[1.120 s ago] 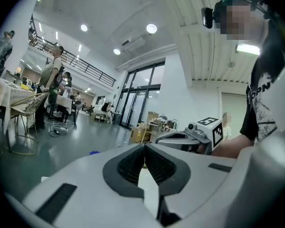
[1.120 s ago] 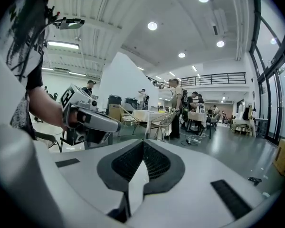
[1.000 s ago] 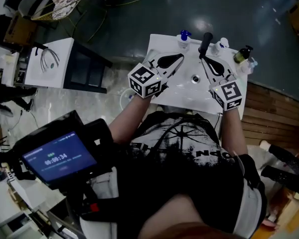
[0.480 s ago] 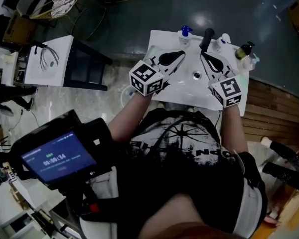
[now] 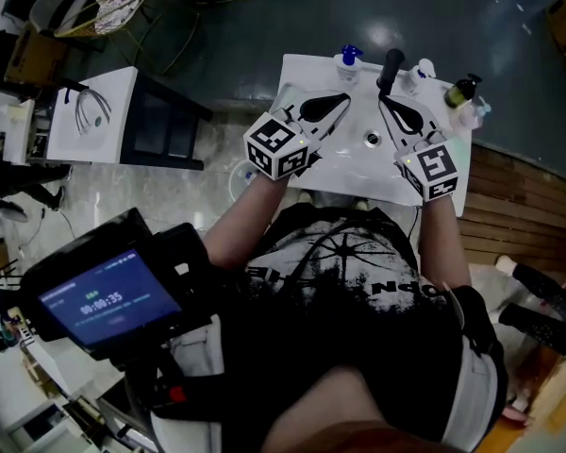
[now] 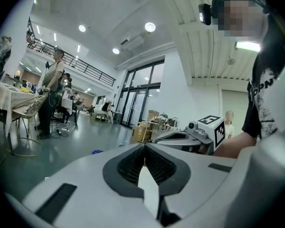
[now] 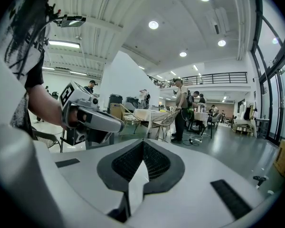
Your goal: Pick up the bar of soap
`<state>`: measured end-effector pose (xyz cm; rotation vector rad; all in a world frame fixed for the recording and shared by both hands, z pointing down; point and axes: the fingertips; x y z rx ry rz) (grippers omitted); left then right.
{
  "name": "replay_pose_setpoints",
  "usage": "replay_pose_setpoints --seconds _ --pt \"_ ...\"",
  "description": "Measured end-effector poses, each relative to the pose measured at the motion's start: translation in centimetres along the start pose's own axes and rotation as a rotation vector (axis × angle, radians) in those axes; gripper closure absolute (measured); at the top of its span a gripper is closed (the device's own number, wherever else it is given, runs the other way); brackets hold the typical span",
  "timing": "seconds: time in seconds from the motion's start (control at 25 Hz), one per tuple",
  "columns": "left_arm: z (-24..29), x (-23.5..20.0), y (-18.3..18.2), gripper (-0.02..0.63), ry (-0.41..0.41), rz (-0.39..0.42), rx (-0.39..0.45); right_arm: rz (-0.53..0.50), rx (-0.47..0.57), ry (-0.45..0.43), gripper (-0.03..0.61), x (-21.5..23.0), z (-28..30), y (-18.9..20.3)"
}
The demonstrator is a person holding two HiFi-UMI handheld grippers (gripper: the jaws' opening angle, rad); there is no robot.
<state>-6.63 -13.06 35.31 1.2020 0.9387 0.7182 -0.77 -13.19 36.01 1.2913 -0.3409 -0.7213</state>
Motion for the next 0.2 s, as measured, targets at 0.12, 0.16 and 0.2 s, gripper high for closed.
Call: replay_pose_setpoints --seconds 0.12,0.16,0.2 --pt "0.22 0.15 0.06 0.601 -0.003 0.021 -0.012 0.007 -0.004 -0.006 0.563 -0.09 -0.06 -0.26" --pt "0.28 0.21 0.08 0.601 -0.004 0.029 -0.017 0.009 -0.004 -0.008 0.563 -0.13 -0.07 -0.34" --pt "0.34 0.28 0.09 0.601 -0.004 0.037 -0.022 0.011 -0.005 -0.010 0.564 -0.18 -0.08 -0.43"
Point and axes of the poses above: the fingertips, and each gripper's own axes: z forward along the fingers, x to its right, y out of its underside, and after that the axes turned 4 degrees about y, right-handed
